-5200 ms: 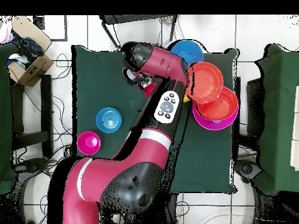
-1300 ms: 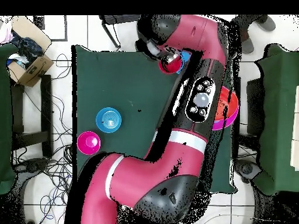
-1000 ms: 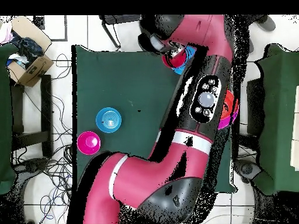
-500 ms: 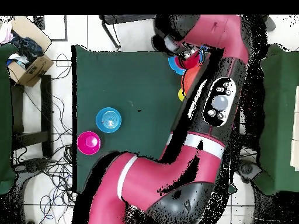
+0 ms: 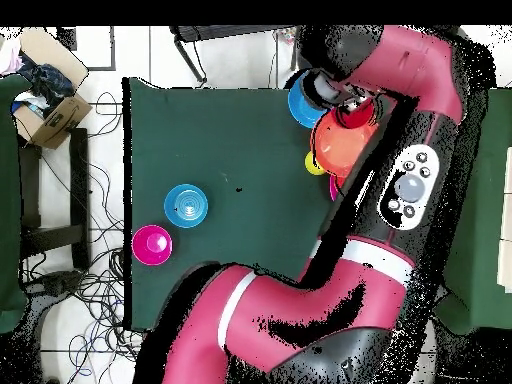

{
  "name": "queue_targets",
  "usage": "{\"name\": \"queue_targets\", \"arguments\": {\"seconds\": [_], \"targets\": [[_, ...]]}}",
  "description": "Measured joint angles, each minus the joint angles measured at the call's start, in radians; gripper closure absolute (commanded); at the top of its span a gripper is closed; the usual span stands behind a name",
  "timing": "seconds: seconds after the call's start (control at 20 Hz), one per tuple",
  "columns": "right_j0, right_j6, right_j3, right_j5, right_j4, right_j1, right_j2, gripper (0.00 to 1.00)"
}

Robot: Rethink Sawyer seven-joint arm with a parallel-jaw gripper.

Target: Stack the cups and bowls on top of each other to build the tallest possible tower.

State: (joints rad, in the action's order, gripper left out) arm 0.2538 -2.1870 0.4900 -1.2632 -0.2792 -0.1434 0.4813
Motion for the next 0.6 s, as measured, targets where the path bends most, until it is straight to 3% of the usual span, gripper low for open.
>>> {"name": "queue_targets", "arguments": {"seconds": [0.6], "targets": [[0.018,0.049,0.045,0.13,0.013,-0.01,-0.065,1.0]]}}
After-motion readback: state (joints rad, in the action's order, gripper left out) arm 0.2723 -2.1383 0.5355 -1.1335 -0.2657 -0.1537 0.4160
